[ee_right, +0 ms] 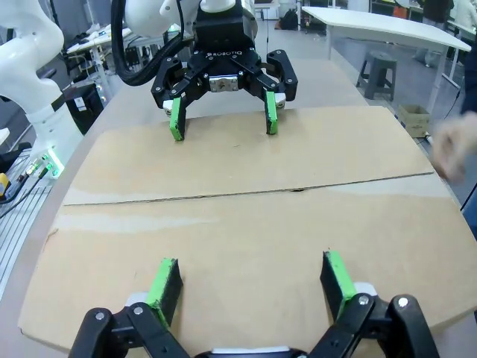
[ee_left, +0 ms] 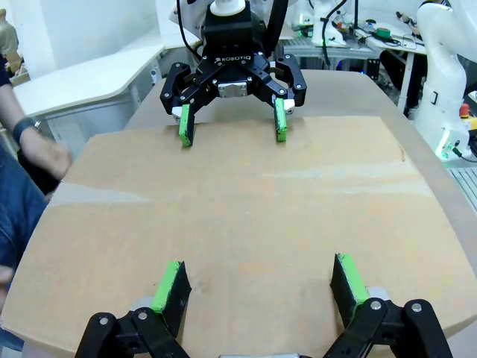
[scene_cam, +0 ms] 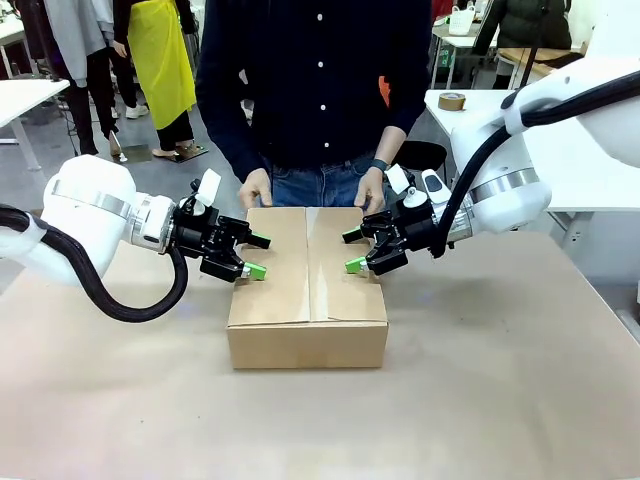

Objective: Pack the gift set into the box.
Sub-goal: Press and hold the closed box until the human finishes sealing it.

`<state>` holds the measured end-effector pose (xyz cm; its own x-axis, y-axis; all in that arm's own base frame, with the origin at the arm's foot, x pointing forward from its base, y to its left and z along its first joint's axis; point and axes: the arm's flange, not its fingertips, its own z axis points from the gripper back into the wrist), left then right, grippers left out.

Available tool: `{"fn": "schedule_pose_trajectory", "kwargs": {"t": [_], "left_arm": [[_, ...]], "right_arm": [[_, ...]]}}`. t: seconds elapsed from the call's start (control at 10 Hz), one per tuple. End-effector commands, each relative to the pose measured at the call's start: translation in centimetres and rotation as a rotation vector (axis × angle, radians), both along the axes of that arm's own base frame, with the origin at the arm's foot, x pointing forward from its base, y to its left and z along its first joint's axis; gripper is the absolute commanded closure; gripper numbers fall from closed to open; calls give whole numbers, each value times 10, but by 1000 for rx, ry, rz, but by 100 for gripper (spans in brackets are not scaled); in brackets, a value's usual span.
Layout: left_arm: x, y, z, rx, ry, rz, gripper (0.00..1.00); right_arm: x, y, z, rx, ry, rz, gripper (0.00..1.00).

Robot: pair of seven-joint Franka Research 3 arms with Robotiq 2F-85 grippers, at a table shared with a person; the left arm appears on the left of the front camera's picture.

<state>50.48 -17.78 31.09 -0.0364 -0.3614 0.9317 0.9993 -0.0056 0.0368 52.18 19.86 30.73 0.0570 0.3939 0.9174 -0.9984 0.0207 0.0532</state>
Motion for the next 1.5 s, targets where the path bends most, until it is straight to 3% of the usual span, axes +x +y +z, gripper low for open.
{"fn": "schedule_pose_trajectory", "kwargs": {"t": [0.0,1.4], "left_arm": [[-1,0,-1,1,-7,-3,0],[-1,0,-1,1,-7,-3,0]], "right_arm": [[0,1,-1,-7,0,-2,0],[0,1,-1,-7,0,-2,0]]}}
